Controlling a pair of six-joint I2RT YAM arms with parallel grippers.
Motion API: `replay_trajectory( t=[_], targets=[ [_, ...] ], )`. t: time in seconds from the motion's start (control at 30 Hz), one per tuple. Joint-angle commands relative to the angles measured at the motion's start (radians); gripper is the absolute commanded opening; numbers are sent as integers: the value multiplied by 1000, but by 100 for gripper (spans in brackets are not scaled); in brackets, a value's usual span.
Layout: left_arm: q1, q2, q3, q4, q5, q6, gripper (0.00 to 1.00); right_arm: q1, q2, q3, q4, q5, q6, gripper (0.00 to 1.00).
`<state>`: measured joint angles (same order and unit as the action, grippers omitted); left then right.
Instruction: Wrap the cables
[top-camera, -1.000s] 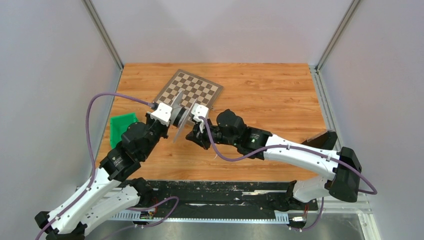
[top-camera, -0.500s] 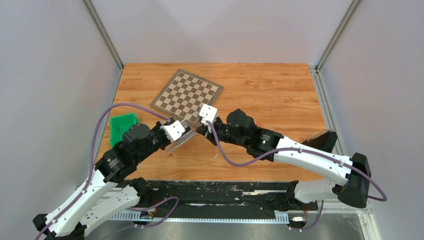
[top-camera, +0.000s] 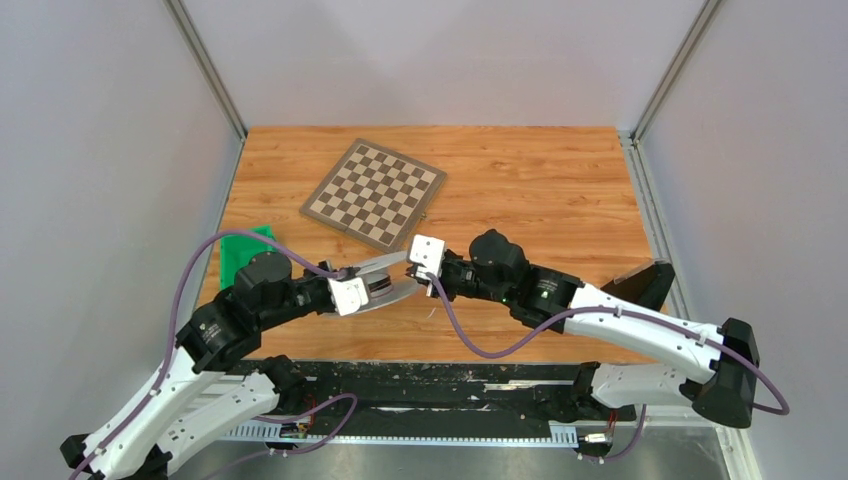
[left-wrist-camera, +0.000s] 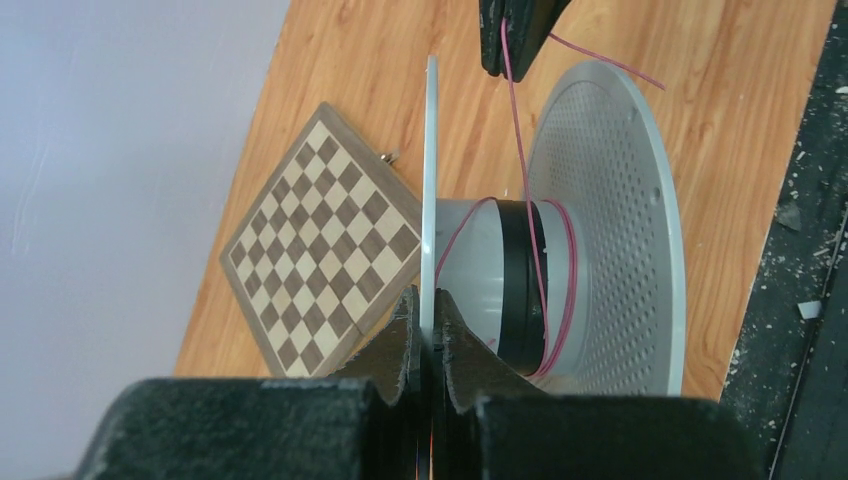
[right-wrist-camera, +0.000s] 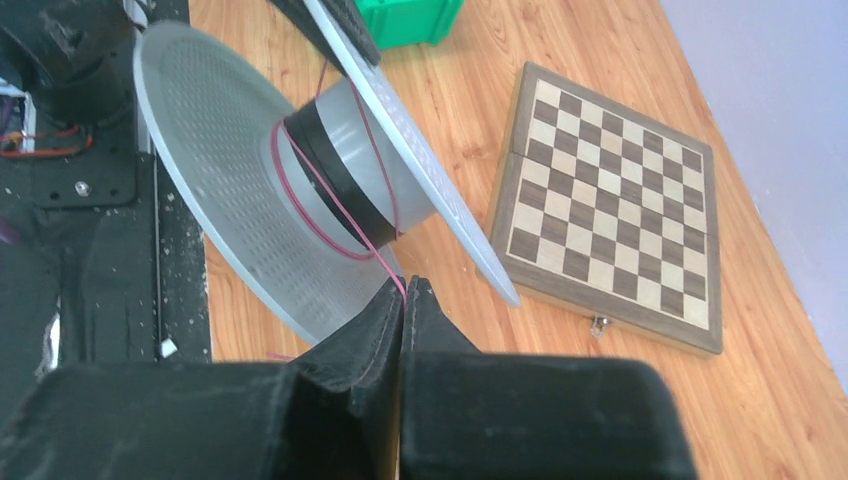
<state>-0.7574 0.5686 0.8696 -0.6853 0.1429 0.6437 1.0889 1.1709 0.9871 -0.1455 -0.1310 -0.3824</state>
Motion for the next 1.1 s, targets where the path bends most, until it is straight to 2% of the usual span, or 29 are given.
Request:
replay_trajectory(
  t=[0.0, 0.2, 0.43, 0.67, 0.83, 0.97, 1.07],
  targets=[
    [2, 18, 96, -16, 90, 82, 0, -7, -56, -22, 7, 1, -104, 0],
    [3, 32, 106, -18, 129, 72, 0, -5, -112, -103, 81, 28, -159, 0],
    [3, 27, 123, -19, 174, 32, 0, -4, -220, -258, 311, 3, -217, 0],
    [3, 6, 123, -33, 222, 61, 0, 3, -248, -285, 316, -55, -324, 0],
    [3, 25, 124, -40, 203, 51, 0, 29, -217, -296, 321, -3, -378, 0],
    [4, 9, 103, 66, 187, -33, 0, 30, -247, -364, 414, -1, -332, 0],
    [7, -10, 73, 173, 210, -159, 0, 29, -278, -395, 482, -26, -266, 0]
  ],
)
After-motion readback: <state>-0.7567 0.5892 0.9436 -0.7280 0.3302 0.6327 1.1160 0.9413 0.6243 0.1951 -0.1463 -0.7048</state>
